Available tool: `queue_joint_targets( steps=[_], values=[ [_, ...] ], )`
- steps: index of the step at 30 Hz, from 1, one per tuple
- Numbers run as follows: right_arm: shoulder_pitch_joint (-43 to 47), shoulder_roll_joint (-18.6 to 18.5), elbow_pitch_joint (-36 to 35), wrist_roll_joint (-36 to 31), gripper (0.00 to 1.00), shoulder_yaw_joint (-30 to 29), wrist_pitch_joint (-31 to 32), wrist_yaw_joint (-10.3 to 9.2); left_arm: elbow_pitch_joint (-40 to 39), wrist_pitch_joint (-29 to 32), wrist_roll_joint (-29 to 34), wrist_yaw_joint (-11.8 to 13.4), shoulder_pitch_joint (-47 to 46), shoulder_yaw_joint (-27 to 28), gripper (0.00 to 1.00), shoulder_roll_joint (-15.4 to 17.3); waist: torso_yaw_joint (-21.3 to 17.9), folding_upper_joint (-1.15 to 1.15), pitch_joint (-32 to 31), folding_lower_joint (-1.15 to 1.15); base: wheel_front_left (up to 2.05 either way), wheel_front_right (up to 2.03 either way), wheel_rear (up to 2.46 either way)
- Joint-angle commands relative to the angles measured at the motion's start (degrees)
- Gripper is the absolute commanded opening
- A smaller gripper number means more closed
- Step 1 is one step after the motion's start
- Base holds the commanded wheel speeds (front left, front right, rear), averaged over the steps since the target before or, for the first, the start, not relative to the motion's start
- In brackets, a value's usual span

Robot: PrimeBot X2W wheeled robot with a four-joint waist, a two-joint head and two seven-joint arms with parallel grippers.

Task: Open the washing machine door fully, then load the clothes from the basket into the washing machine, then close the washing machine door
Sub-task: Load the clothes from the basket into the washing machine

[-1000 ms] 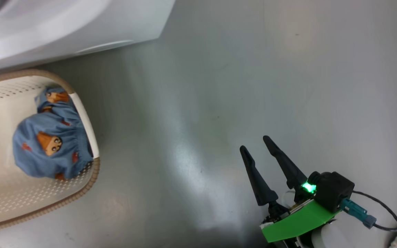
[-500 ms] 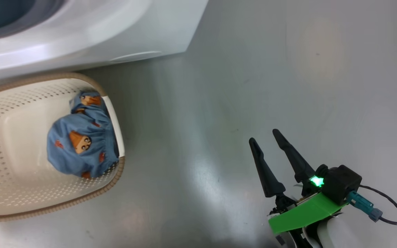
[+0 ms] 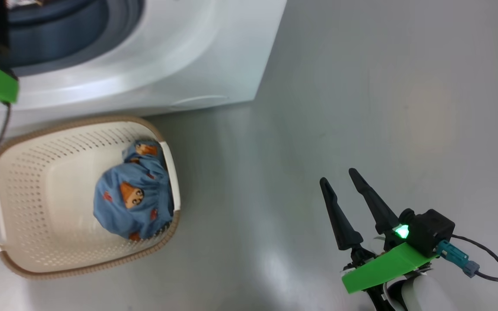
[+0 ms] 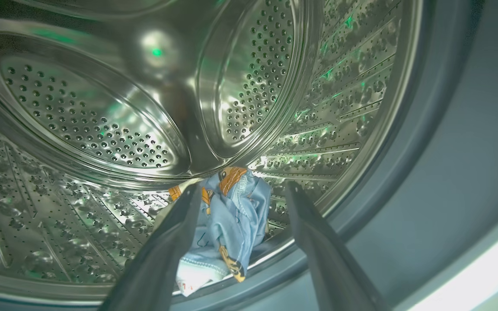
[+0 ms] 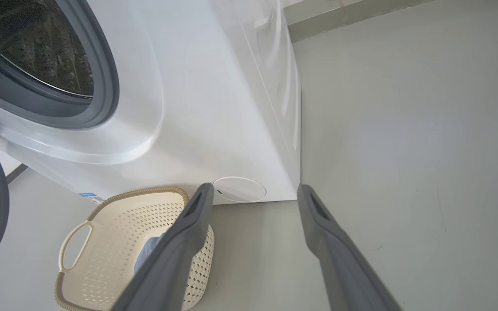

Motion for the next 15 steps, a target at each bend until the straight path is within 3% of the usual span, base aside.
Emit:
queue_joint_targets(
  steps=[1, 15],
  values=[
    [1.5, 0.1, -0.7, -0.8, 1.0, 1.1, -0.3, 0.09, -1.8, -0.4, 0.9, 0.6, 1.1, 2.4, 1.0, 2.6, 1.6, 0.0, -3.7, 0.0, 0.0, 0.0, 0.0],
    [5.6, 0.1, 2.0, -0.9, 1.0, -0.2, -0.3, 0.09, -14.9, -0.4, 4.5, 4.5, 18.1, 8.0, 1.0, -0.4, 4.2, 0.0, -15.0, 0.0, 0.0, 0.0, 0.0]
  ],
)
